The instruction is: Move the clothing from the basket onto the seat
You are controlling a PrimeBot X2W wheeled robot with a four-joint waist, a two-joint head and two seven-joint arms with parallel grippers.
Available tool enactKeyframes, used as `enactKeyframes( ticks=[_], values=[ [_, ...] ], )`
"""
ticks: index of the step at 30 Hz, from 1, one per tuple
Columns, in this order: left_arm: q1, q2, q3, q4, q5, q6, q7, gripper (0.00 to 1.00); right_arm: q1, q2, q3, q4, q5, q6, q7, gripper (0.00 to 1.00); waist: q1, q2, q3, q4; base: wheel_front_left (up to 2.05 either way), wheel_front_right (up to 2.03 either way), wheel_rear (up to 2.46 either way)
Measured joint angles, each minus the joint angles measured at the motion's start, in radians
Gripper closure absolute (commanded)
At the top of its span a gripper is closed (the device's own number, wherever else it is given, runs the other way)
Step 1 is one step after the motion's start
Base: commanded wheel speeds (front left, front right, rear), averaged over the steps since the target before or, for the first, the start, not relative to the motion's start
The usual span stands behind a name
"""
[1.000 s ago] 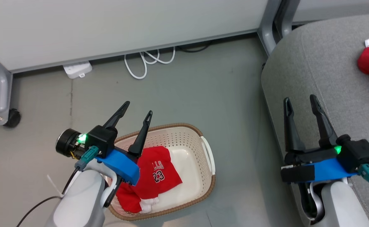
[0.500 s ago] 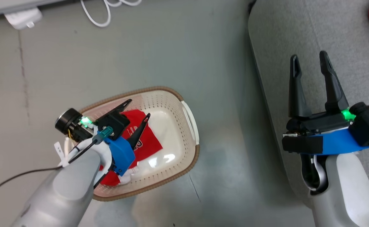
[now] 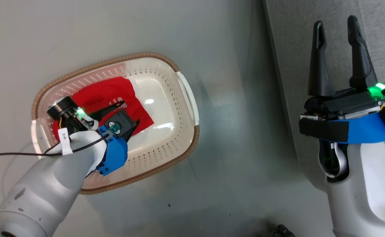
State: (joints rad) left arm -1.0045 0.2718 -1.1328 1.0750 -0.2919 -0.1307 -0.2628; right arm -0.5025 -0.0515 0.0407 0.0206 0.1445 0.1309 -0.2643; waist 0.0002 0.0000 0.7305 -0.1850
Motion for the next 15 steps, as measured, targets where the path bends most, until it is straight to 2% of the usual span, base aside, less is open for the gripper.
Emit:
enactKeyframes(
  ticks=[5, 15],
  values=[
    [-0.055, -0.009, -0.109, 0.080, -0.013, 0.000, 0.015, 0.00, -0.032, 0.000, 0.002, -0.022, -0.003, 0.000, 0.000, 0.00, 0.0000, 0.0000, 0.081, -0.004, 0.00, 0.00, 0.00],
    [-0.123, -0.003, -0.143, 0.143, 0.030, 0.000, 0.082, 0.00, -0.080, 0.000, 0.020, -0.052, -0.014, 0.000, 0.000, 0.00, 0.0000, 0.0000, 0.200, -0.009, 0.00, 0.00, 0.00]
  ],
)
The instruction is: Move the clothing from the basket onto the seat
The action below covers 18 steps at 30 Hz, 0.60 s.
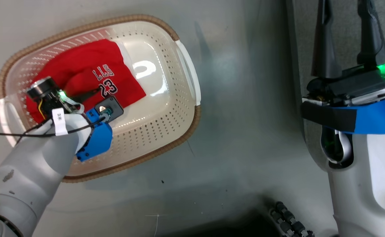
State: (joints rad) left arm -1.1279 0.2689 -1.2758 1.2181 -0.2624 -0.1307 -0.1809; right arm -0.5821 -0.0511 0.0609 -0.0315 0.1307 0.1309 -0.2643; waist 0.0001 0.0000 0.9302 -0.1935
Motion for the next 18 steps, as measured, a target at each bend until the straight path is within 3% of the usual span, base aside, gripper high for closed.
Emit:
enactKeyframes(
  ticks=[18],
  values=[
    [-0.101, 0.032, -0.004, 0.038, 0.082, 0.000, 0.145, 0.00, -0.033, 0.000, -0.018, -0.074, -0.006, 0.000, 0.000, 0.00, 0.0000, 0.0000, 0.169, -0.038, 0.00, 0.00, 0.00]
  ],
)
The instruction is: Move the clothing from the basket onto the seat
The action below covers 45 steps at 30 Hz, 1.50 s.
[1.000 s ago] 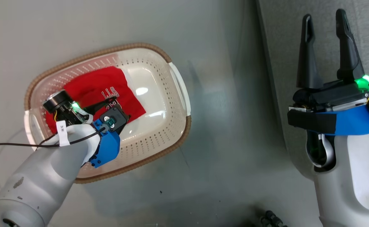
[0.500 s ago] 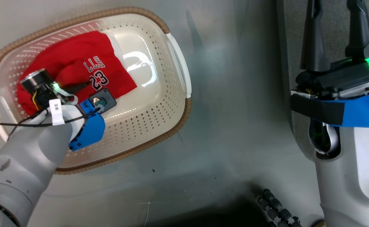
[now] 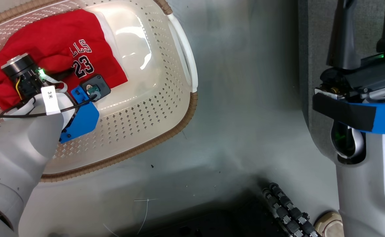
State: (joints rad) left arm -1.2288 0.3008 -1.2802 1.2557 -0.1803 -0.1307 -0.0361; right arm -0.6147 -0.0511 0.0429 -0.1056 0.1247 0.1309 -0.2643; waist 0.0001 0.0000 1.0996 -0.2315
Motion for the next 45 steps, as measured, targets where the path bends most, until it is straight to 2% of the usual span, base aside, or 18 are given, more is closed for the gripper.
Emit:
enactKeyframes(
  ticks=[8, 9, 10, 11, 27, 35, 45],
  values=[
    [-0.008, -0.012, 0.000, 0.003, -0.001, 0.000, 0.014, 0.00, 0.011, 0.000, -0.018, -0.016, -0.005, 0.000, 0.000, 0.00, -0.0002, 0.0000, 0.010, 0.007, 0.00, 0.00, 0.00],
    [-0.010, -0.013, 0.000, 0.004, -0.001, 0.000, 0.017, 0.11, 0.012, 0.000, -0.019, -0.018, -0.005, 0.000, 0.000, 0.00, -0.0002, 0.0000, 0.010, 0.007, 0.00, 0.00, 0.00],
    [-0.011, -0.016, 0.000, 0.004, 0.000, 0.000, 0.018, 0.62, 0.012, 0.000, -0.020, -0.019, -0.005, 0.000, 0.000, 0.00, -0.0003, 0.0000, 0.011, 0.008, 0.00, 0.00, 0.00],
    [-0.011, -0.018, 0.000, 0.004, 0.008, 0.000, 0.021, 1.00, 0.014, 0.000, -0.020, -0.020, -0.005, 0.000, 0.000, 0.00, -0.0002, 0.0000, 0.011, 0.008, 0.00, 0.00, 0.00],
    [-0.009, -0.045, 0.000, -0.010, -0.003, 0.000, 0.027, 1.00, 0.014, 0.000, -0.037, -0.011, 0.000, 0.000, 0.000, 0.00, -0.0001, 0.0000, -0.003, 0.015, 0.00, 0.00, 0.00],
    [0.016, -0.095, -0.001, -0.038, -0.005, 0.000, -0.003, 1.00, 0.008, 0.000, -0.042, 0.006, 0.000, 0.000, 0.000, 0.00, -0.0002, 0.0000, -0.065, 0.037, 0.00, 0.00, 0.00],
    [0.069, -0.134, -0.001, -0.073, -0.084, 0.000, -0.087, 1.00, 0.028, 0.000, -0.049, 0.041, 0.000, 0.000, 0.000, 0.00, -0.0002, 0.0000, -0.173, 0.080, 0.00, 0.00, 0.00]
  ],
)
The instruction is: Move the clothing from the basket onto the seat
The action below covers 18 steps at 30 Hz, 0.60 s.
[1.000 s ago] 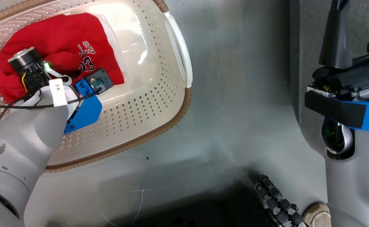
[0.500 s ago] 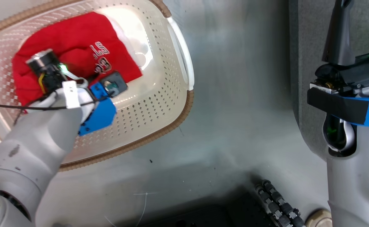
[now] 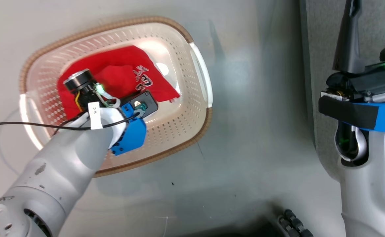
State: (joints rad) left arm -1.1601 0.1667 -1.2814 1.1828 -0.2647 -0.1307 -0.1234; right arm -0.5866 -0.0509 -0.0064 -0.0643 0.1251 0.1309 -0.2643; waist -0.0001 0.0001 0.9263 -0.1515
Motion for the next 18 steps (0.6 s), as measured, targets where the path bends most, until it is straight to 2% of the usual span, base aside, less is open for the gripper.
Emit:
enactKeyframes(
  ticks=[8, 18],
  values=[
    [0.036, -0.024, 0.000, -0.044, -0.054, 0.000, -0.082, 1.00, 0.037, 0.000, -0.016, 0.024, -0.012, 0.000, 0.000, 0.00, 0.0001, 0.0000, -0.099, 0.040, 0.00, 0.00, 0.00],
    [0.072, -0.052, 0.000, -0.122, -0.154, 0.000, -0.131, 1.00, 0.107, 0.001, -0.033, 0.063, -0.039, 0.000, 0.000, 0.00, 0.0000, 0.0000, -0.247, 0.092, 0.00, 0.00, 0.00]
  ],
)
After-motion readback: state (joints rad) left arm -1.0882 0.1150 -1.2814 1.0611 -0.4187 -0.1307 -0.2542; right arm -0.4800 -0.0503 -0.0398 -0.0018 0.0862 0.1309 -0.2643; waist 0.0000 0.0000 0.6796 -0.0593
